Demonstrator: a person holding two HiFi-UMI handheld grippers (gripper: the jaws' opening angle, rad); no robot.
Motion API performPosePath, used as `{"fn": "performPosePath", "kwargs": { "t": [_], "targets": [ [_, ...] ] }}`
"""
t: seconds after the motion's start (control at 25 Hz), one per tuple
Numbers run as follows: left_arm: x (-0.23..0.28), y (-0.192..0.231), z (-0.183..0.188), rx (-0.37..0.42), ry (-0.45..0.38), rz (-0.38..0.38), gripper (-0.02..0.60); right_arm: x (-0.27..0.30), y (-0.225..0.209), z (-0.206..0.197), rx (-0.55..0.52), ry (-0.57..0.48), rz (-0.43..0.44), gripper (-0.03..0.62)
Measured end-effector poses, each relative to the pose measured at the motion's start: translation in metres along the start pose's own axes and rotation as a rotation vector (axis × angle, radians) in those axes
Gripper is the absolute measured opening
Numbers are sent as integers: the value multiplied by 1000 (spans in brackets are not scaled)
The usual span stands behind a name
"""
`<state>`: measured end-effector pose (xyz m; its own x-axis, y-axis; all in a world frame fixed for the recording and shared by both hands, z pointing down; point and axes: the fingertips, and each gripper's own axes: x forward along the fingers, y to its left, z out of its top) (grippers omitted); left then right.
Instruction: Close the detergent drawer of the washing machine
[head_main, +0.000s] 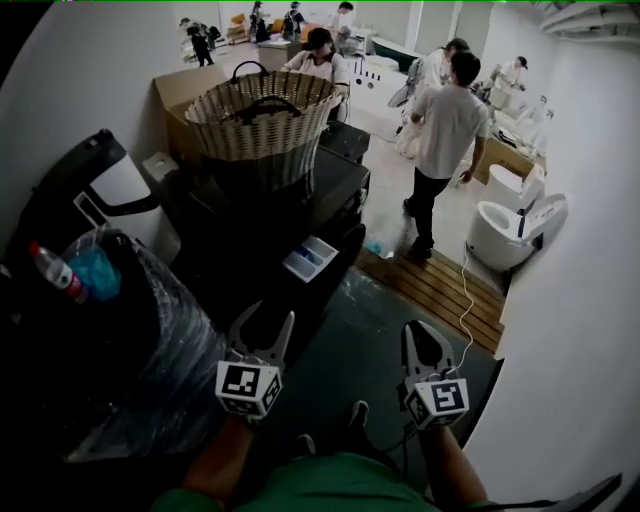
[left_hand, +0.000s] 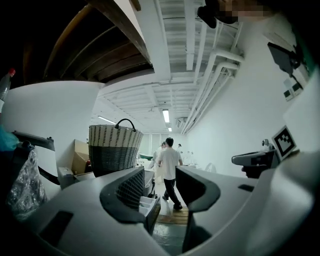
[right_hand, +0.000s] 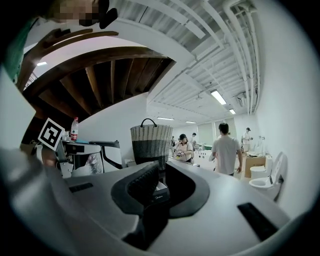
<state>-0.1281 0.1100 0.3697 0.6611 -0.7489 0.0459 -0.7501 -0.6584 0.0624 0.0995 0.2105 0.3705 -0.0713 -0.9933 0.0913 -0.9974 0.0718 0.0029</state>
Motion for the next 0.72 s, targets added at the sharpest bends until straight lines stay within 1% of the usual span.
{"fn": "performPosePath", "kwargs": {
  "t": [0.16, 0.36, 0.52, 0.6, 0.72],
  "targets": [
    [28, 2, -2, -1, 17, 66, 206, 35, -24, -5, 25, -5, 48, 63],
    [58, -6, 0, 7, 28, 149, 206, 73, -50, -11, 36, 7, 132, 98],
    [69, -12, -9, 10, 62, 214, 206, 97, -63, -20, -6, 17, 205, 98],
    [72, -12, -15, 10, 80, 246, 206, 107, -67, -26, -22, 31, 220, 101],
    [73, -10, -21, 10, 102, 285, 206, 119, -71, -41, -19, 54, 239, 109]
  ]
}}
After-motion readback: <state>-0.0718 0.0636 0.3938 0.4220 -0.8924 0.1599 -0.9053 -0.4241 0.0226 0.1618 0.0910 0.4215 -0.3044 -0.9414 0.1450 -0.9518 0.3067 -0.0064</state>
